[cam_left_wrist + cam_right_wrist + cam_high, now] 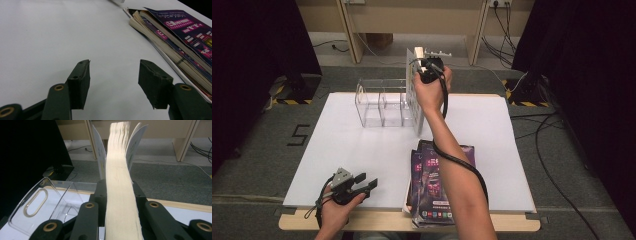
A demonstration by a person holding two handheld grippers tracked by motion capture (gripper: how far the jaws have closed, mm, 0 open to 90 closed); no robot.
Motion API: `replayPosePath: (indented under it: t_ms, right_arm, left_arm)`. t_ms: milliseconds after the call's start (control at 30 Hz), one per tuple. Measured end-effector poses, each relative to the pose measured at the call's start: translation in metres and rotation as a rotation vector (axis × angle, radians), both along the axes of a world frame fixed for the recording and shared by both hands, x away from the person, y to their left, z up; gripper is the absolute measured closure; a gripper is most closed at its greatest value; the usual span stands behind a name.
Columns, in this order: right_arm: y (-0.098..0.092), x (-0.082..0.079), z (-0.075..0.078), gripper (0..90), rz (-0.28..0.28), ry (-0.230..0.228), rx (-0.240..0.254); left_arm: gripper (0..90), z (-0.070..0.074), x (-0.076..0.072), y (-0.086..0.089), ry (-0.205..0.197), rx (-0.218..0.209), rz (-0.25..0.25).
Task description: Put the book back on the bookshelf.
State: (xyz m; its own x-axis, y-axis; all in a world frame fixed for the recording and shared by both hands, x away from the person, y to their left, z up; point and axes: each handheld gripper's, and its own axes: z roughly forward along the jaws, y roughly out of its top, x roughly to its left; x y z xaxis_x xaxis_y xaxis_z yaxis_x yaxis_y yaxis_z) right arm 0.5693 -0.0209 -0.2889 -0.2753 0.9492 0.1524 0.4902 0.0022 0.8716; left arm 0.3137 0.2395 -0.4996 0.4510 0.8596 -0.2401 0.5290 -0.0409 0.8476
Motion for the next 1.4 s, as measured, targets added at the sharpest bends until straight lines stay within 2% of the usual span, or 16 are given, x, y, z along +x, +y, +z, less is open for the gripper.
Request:
replayPosePath:
  t_ms: [100,333,500,667,800,1167,1400]
  right_arm:
    - [-0.001,0.004,-0.003,74.6,-0.009,-0.001,0.016]
    - [0.003,0.005,-0.008,74.1,-0.015,-0.029,0.003]
    - [0.001,0.001,-0.011,72.3,-0.009,-0.047,-0.015]
    - [-0.003,-0.001,-0.012,67.4,-0.019,-0.045,-0.008]
    - [-0.004,-0.004,-0.011,67.2,-0.013,-0.057,-0.014]
    - [-0.008,-0.013,-0.007,63.4,-0.005,-0.056,-0.012]
    - [-0.012,-0.024,-0.005,60.9,0.006,-0.054,-0.006]
  left_arm:
    - [42.0,0.000,0.000,0.000,0.001,0.000,-0.002]
    - [42.0,0.000,0.000,-0.001,0.002,0.002,-0.007]
    - [42.0,-0.001,-0.001,-0.002,0.001,0.002,-0.010]
    - [42.0,0.000,-0.001,-0.002,0.001,0.002,-0.011]
    - [42.1,0.000,-0.001,-0.003,0.002,0.006,-0.010]
    - [42.0,0.000,-0.002,-0.004,-0.002,0.010,-0.015]
    - [41.9,0.000,-0.003,-0.005,-0.003,0.008,-0.013]
